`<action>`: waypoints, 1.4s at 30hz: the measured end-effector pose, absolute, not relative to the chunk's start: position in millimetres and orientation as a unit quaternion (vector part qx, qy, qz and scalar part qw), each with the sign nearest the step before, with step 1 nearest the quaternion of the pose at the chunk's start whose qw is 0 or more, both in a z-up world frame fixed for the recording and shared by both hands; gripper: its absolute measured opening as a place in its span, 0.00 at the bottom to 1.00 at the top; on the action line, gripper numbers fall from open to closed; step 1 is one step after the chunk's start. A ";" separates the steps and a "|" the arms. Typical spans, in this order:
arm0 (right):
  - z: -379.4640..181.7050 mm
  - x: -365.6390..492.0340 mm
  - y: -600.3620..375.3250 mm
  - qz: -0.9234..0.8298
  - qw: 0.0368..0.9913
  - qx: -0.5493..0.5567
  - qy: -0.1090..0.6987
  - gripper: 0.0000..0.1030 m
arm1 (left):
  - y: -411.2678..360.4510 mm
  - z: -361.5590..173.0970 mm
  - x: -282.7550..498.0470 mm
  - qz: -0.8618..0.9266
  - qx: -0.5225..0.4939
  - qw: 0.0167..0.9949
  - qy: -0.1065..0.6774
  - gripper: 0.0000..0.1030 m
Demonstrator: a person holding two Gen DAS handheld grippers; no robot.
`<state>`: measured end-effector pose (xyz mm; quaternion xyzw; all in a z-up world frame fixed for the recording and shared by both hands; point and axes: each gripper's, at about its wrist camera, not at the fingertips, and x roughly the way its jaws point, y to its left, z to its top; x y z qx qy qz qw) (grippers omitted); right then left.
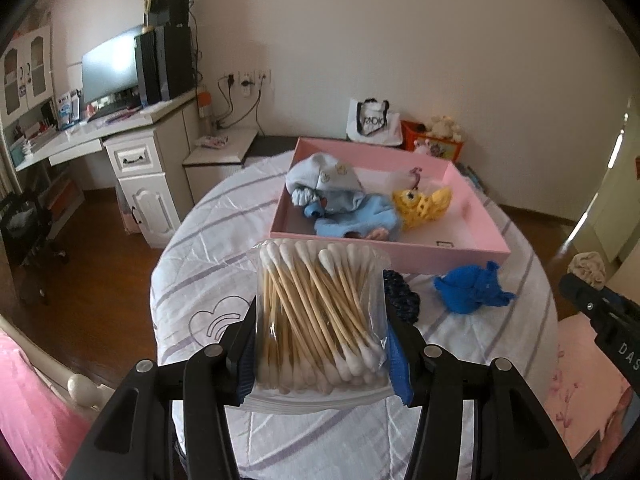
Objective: Organize soft objects
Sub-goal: 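Lift cotton swab bag with left tool while right tool lifts beige scrunchie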
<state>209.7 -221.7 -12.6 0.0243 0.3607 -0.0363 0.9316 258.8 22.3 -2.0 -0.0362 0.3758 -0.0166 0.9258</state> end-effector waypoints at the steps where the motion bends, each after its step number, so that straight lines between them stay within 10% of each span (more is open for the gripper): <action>1: -8.6 205.2 -219.9 -0.035 0.934 0.023 0.356 0.34 | 22.1 1.6 253.0 -0.017 -0.036 0.928 0.372 0.48; 42: 113.2 41.4 -176.5 -0.013 0.990 -0.020 0.136 0.35 | -4.9 104.3 11.5 -0.028 0.005 0.986 0.163 0.49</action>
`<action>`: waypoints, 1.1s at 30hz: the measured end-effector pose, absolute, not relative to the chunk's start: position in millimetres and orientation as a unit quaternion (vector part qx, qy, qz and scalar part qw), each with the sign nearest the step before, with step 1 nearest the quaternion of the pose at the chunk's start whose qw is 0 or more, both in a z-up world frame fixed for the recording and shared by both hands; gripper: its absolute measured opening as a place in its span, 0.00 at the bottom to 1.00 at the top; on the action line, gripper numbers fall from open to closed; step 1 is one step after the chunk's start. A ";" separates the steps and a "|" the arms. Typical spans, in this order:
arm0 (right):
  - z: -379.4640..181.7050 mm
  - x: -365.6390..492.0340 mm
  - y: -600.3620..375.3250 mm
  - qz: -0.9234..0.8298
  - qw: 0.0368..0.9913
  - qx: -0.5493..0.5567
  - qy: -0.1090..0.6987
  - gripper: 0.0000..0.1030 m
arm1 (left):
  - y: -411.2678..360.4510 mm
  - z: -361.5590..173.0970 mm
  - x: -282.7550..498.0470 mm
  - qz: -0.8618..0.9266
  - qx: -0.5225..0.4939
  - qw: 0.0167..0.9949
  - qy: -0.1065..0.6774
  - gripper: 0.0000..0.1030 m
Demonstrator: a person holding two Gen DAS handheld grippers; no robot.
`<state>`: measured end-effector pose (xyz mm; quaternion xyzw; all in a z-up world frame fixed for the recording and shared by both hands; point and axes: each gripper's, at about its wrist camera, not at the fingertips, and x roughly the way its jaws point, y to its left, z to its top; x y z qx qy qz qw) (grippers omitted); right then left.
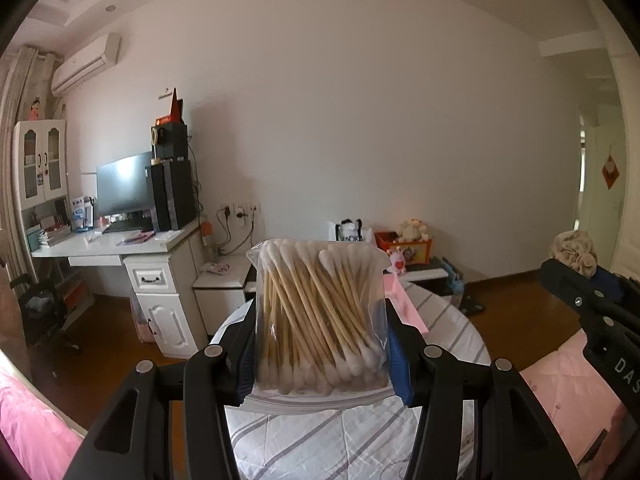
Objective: Organize soft objects
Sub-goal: 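Lift cotton swab bag with left tool while right tool lifts beige scrunchie, then carry swab bag and beige scrunchie toward the pink box with both tools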
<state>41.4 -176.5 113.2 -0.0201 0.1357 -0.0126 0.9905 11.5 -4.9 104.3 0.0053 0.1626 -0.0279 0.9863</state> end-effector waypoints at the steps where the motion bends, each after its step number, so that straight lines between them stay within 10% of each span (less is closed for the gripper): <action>1: 114.5 42.0 -175.1 -0.012 0.991 -0.021 0.134 0.35 | -4.9 102.4 9.3 -0.027 0.005 0.987 0.160 0.48; 33: 106.5 60.5 -179.5 -0.008 0.989 -0.020 0.149 0.35 | -9.4 97.3 36.8 -0.023 0.001 0.983 0.183 0.49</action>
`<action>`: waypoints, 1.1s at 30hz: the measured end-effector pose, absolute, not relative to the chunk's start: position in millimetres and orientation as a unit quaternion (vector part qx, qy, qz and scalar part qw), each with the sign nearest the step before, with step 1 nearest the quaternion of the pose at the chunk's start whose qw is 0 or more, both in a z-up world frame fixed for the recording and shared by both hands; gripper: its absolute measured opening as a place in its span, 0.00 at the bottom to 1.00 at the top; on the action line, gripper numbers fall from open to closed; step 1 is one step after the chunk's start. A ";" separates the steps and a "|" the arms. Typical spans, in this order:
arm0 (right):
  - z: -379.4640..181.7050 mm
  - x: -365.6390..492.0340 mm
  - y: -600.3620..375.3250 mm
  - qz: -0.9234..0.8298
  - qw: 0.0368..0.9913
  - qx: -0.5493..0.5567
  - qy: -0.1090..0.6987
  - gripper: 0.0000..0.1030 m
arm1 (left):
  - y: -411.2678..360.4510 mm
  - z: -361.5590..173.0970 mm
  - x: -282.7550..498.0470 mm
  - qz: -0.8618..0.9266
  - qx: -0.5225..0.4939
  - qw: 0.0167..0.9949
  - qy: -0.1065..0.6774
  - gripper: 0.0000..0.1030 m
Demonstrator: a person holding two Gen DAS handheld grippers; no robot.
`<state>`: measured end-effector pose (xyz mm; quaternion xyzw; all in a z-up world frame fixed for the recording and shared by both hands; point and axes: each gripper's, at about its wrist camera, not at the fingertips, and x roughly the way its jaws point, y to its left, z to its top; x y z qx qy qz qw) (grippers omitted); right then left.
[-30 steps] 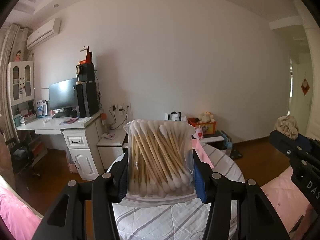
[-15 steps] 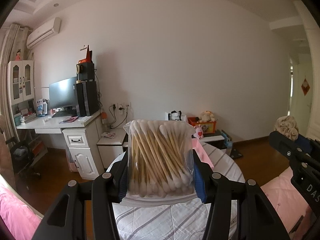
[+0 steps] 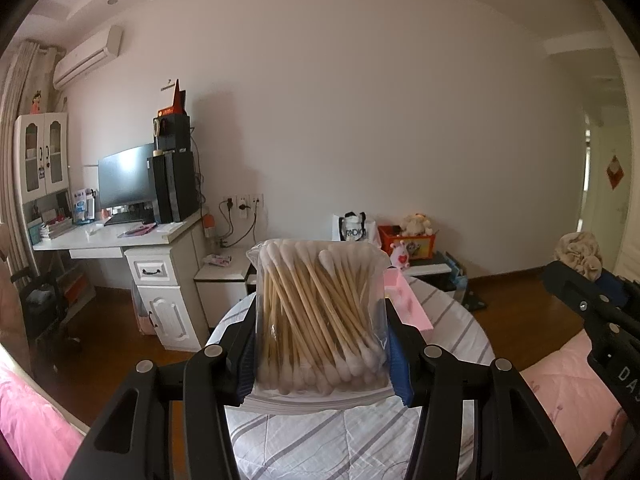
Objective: Organize soft objects
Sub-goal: 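Carry swab bag and beige scrunchie toward the pink box with both tools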
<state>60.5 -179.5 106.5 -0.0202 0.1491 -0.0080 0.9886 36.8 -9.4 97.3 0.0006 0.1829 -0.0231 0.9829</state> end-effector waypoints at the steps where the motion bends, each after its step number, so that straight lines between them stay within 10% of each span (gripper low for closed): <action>1: 105.5 63.2 -180.0 -0.008 0.988 -0.020 0.152 0.35 | -12.2 97.9 35.9 -0.023 0.001 0.983 0.184 0.49; 33: -7.7 241.9 -238.2 -0.017 0.943 0.028 0.330 0.35 | -44.9 60.8 314.5 -0.030 0.021 0.934 0.355 0.48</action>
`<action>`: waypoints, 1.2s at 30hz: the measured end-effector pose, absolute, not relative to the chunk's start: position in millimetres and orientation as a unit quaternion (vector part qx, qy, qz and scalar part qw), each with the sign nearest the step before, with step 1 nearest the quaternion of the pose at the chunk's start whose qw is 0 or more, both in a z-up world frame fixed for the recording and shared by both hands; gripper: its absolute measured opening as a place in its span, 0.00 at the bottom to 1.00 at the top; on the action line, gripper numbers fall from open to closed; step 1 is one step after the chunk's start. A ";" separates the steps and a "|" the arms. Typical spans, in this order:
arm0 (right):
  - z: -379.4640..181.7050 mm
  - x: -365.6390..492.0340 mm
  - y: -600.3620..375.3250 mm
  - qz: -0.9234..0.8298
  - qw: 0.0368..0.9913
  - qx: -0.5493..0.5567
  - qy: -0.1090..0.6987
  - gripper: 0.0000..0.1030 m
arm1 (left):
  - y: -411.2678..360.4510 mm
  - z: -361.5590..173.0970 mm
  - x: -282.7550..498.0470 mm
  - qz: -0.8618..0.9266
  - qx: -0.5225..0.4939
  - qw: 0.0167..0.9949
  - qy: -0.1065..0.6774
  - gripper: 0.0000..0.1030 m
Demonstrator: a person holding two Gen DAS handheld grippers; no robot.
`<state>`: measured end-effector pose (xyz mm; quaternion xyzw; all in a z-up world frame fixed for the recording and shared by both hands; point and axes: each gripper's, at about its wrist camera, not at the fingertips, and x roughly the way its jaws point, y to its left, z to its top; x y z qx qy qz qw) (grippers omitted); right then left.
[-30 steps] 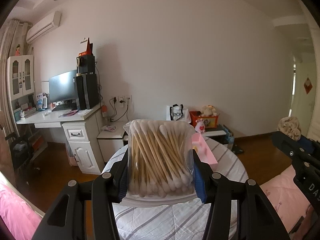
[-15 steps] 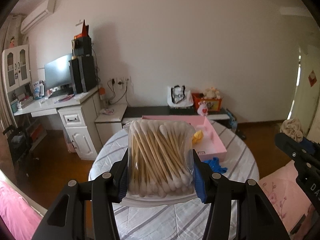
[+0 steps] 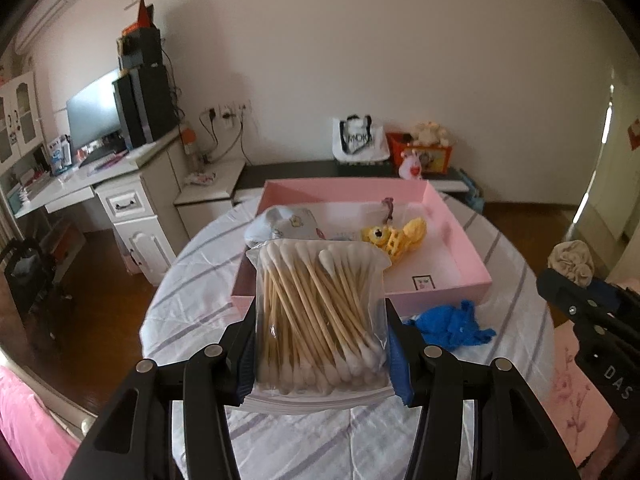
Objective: Organize soft objects
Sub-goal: 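Carry swab bag and beige scrunchie toward the pink box with both tools, then lower swab bag and beige scrunchie into pink box and open both tools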
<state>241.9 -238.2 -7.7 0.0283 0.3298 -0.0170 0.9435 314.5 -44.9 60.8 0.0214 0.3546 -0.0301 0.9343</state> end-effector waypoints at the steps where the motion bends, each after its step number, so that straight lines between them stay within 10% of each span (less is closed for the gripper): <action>1: -10.9 248.2 -238.5 -0.018 0.942 0.029 0.334 0.35 | -48.2 59.5 327.4 -0.031 0.022 0.932 0.359 0.48; 22: -80.6 369.9 -252.6 0.027 0.917 0.062 0.392 0.36 | -89.1 8.6 531.8 -0.057 0.050 0.915 0.396 0.48; 36: -93.3 376.1 -252.0 0.030 0.916 0.071 0.394 0.60 | -76.9 -23.6 569.0 -0.033 0.038 0.915 0.400 0.65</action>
